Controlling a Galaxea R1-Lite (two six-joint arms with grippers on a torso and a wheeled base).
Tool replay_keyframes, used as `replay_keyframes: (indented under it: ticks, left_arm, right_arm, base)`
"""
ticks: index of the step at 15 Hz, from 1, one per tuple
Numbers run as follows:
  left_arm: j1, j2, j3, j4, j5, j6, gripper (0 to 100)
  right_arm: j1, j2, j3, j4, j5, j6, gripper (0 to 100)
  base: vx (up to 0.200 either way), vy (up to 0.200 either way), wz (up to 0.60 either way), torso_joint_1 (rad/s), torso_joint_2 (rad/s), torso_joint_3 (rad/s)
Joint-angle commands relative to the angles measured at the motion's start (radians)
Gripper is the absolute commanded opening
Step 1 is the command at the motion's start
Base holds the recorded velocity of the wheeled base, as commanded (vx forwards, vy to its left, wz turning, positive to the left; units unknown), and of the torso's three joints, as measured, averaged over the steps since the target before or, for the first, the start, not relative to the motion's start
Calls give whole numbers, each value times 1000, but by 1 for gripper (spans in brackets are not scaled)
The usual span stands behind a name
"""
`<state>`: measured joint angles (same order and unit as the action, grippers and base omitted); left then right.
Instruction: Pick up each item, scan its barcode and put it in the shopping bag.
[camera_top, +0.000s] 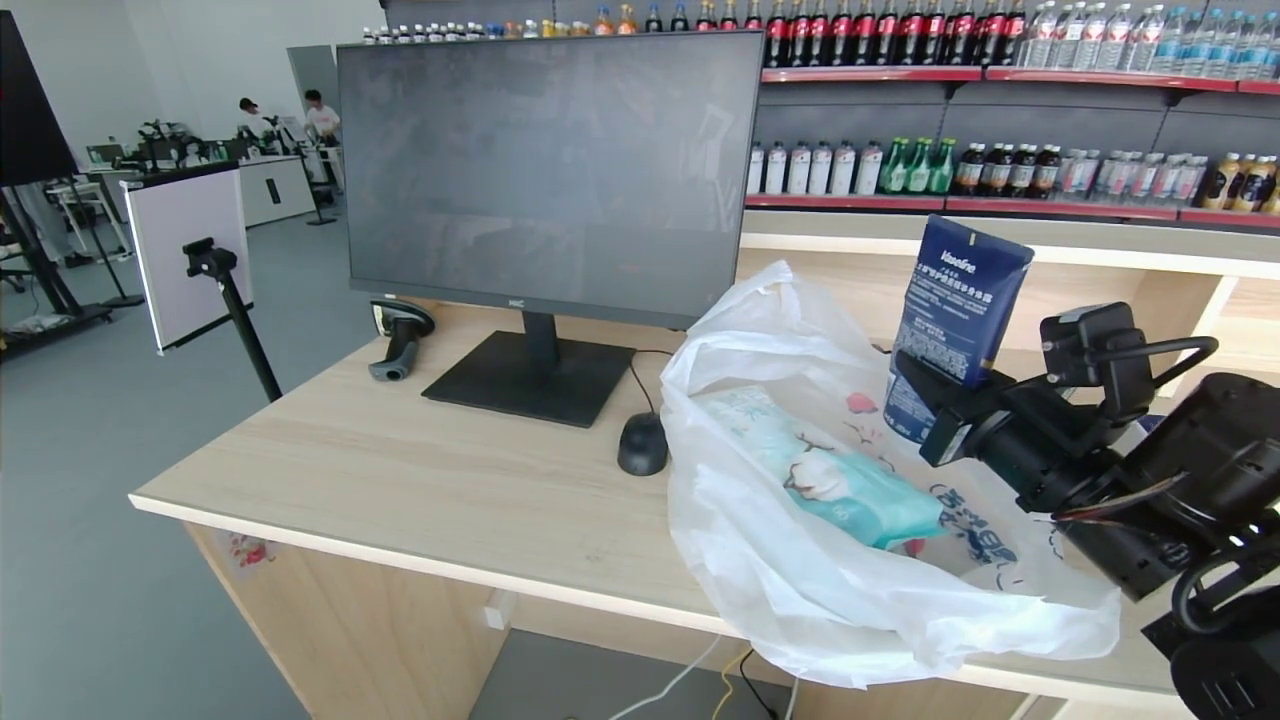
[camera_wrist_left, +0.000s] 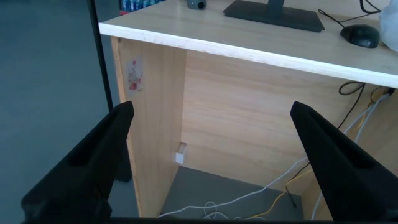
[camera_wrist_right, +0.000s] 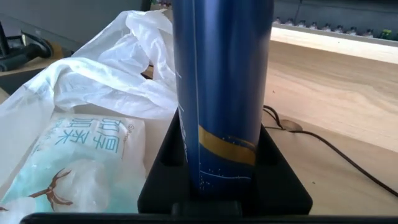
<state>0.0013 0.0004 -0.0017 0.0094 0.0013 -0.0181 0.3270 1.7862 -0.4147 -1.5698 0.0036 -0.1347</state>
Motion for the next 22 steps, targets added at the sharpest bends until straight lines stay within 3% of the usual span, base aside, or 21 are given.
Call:
replay_keyframes:
  ticks: [1, 22]
  left_arm:
    - [0, 1, 0, 0, 0, 0, 100]
    - [0, 1, 0, 0, 0, 0, 100]
  right_arm:
    - [18, 7, 24, -1, 1, 0, 0]
    - [46, 42, 143, -1, 1, 0, 0]
  base:
    - [0, 0, 0, 0, 0, 0]
    - [0, 0, 0, 0, 0, 0]
